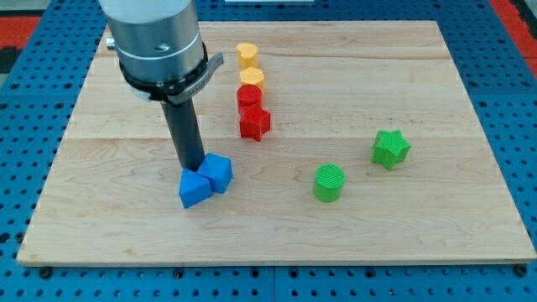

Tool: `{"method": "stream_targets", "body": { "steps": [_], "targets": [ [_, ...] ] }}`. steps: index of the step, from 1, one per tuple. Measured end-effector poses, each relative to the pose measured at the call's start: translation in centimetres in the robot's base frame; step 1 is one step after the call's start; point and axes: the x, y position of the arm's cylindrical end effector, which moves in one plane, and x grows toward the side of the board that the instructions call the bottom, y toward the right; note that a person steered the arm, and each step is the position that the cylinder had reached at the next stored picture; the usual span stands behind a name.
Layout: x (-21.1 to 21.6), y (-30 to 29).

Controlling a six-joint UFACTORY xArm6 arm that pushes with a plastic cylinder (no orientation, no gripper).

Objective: Push the blue triangle a bit left and right

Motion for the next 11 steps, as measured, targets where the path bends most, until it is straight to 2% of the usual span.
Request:
{"method": "stream_targets", "body": {
  "steps": [1,2,3,5,6,7,8,10,11],
  "targets": [
    [1.2,2.3],
    [1.7,8.0],
    [1.7,7.8],
    [4.4,1.4],
    [2.7,1.9],
    [0.4,-3.9],
    [2.5,-7.3],
    [4.0,0.8],
    [8.2,-0.7]
  ]
}}
